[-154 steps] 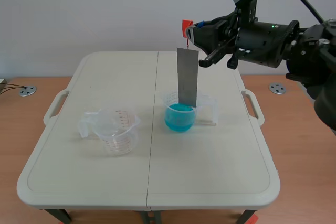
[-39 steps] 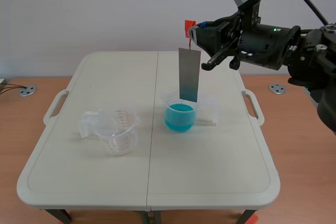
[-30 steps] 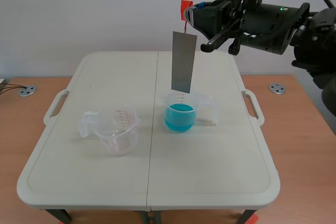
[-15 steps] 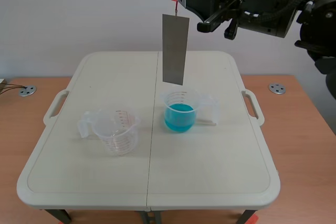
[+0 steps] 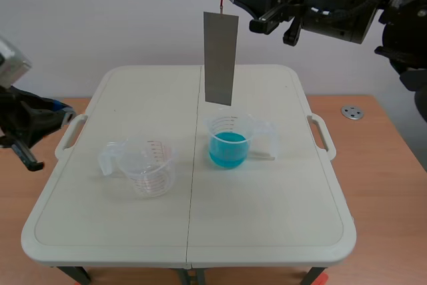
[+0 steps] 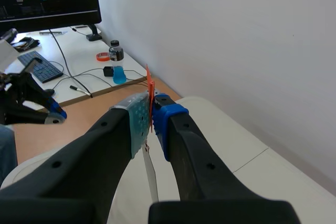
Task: Hold the metal plate by the orange handle, dip it into the blue solution, take it out and point at it, then put the plate back in the beaker on the left.
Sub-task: 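Raise the plate and point at it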
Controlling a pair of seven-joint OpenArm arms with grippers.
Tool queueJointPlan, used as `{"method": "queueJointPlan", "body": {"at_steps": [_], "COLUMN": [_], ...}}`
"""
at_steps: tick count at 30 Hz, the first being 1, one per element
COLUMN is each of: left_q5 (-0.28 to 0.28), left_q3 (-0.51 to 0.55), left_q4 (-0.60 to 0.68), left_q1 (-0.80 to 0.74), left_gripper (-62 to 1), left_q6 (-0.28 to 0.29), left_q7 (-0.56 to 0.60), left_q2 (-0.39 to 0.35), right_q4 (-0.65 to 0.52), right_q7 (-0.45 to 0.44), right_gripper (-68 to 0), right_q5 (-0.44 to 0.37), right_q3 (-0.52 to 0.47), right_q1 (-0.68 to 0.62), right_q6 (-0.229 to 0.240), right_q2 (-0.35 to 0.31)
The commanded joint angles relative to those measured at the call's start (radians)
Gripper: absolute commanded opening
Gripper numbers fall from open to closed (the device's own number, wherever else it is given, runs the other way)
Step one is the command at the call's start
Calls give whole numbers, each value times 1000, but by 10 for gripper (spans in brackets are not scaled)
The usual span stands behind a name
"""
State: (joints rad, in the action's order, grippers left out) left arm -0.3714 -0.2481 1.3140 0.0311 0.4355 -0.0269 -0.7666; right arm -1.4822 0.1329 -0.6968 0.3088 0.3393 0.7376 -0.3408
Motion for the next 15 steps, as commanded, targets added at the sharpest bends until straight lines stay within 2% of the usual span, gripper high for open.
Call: {"method": "queueJointPlan", "body": {"at_steps": [1, 9, 15], "left_q5": [2, 2, 2], "left_q3": [-27, -198, -241], "left_q4": [16, 7, 7], "left_q1": [31, 190, 251], "left_gripper": [-597, -597, -597], "left_q6": [2, 6, 6], "left_q7": [7, -100, -145], "left_q2": [27, 150, 217], "right_q4": [-26, -26, -26], "right_q7": [-14, -4, -3], "right_gripper": [-660, -660, -660], "right_q5": [-15, -15, -15], "right_q3": [-10, -10, -10], "right_q1": [21, 21, 21], "right_q6": [8, 8, 8], "right_q2": [-6, -5, -5]}}
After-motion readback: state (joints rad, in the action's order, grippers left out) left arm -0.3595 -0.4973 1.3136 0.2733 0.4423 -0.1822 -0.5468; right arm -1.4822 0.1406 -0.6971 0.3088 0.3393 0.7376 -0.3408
